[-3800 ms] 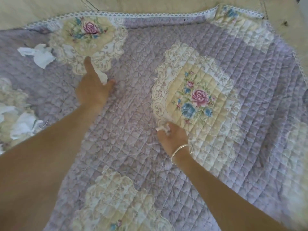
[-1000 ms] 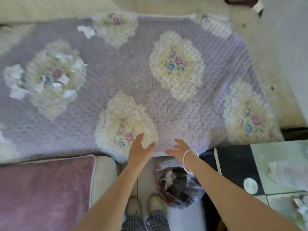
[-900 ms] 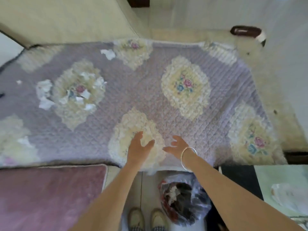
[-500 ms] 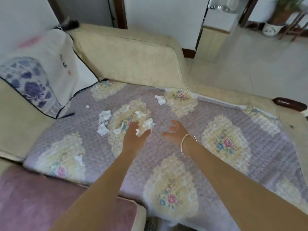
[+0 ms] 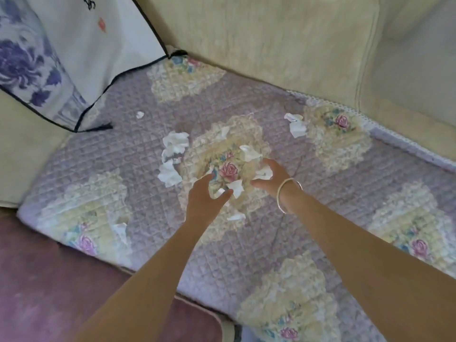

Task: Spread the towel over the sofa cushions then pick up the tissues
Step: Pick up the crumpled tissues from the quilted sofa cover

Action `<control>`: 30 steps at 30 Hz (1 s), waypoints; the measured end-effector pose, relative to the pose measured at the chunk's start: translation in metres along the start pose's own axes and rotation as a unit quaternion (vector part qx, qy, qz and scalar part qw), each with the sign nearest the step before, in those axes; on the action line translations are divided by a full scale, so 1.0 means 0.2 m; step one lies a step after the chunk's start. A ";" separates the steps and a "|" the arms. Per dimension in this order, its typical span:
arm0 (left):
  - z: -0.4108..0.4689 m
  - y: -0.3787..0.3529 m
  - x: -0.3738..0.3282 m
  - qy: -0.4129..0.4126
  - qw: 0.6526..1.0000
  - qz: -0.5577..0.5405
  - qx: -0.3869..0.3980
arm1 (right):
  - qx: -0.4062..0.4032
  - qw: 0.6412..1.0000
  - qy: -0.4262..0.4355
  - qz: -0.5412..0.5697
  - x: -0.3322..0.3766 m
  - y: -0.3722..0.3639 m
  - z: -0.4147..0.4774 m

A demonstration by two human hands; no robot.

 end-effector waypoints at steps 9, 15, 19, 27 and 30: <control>0.20 -0.48 0.25 -0.118 0.918 0.365 0.096 | -0.017 0.971 -0.028 -0.236 -0.24 -0.20 0.40; 0.18 -0.51 0.24 -0.314 0.875 0.360 -0.078 | -0.143 0.967 0.035 -0.209 -0.23 -0.17 0.47; 0.25 -0.44 0.19 -0.279 0.926 0.245 -0.064 | -0.196 0.971 0.080 -0.107 -0.12 -0.11 0.53; 0.46 -0.11 0.20 -0.166 0.959 0.173 -0.154 | -0.100 0.970 0.068 -0.213 0.00 -0.24 0.71; 0.56 -0.08 0.32 -0.034 0.967 0.225 -0.115 | -0.116 0.960 0.081 -0.240 0.07 -0.28 0.75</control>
Point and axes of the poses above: each hand's wrist, its own z-axis towards the middle knuckle, its own y-axis out of the back of the hand, x = y × z, the point moved 3 cm from there along z, towards the middle knuckle, and after that the axes turned 2 degrees about y, right-handed, at the moved point
